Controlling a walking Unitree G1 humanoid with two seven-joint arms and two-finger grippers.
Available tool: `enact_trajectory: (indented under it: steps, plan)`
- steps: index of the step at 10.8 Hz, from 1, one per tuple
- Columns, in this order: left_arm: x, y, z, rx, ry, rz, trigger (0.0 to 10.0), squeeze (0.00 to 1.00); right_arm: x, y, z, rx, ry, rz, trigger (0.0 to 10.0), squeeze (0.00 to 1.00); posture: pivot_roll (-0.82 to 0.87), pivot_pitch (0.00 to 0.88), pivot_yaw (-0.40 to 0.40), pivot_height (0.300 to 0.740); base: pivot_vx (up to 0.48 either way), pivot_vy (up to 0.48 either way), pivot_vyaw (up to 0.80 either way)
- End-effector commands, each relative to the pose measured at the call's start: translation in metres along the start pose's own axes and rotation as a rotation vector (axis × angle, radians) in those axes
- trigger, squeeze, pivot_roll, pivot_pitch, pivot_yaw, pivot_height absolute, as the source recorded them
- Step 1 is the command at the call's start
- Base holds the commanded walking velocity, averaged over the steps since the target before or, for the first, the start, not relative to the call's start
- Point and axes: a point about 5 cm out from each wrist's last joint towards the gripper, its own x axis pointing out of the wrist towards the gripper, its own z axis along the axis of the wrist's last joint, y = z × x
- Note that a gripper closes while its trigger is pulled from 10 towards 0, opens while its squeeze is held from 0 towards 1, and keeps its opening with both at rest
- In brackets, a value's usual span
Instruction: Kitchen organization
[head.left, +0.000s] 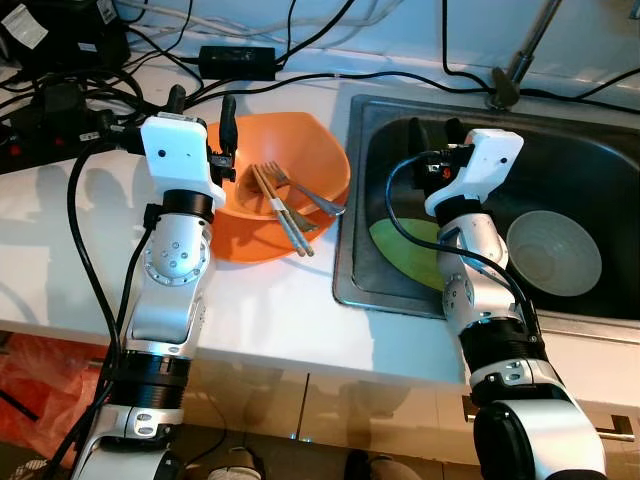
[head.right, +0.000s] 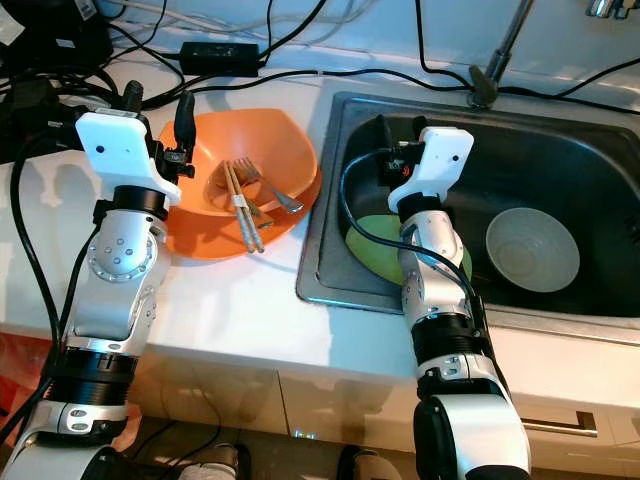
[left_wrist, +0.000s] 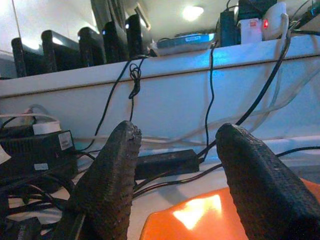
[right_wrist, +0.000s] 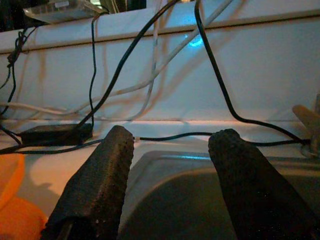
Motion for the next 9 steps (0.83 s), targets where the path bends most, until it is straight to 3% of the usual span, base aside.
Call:
enact_trajectory:
  steps: [1,7,9]
  plan:
    - [0.003,-0.005,0.003,0.005,-0.016,-0.013,10.0,0.00,-0.002,-0.001,0.000,0.009,-0.001,-0.002,10.0,0.00,0.12,0.092,-0.054,0.740,0.000,0.000,0.00]
    - [0.014,-0.010,0.040,-0.002,-0.164,-0.026,10.0,0.00,0.000,0.001,0.018,0.008,-0.077,0.012,10.0,0.00,0.11,0.077,-0.050,0.740,0.000,0.000,0.00]
    - [0.012,-0.011,0.034,-0.002,-0.140,-0.026,10.0,0.00,0.001,0.003,0.019,0.011,-0.077,0.013,10.0,0.00,0.11,0.086,-0.050,0.740,0.000,0.000,0.00]
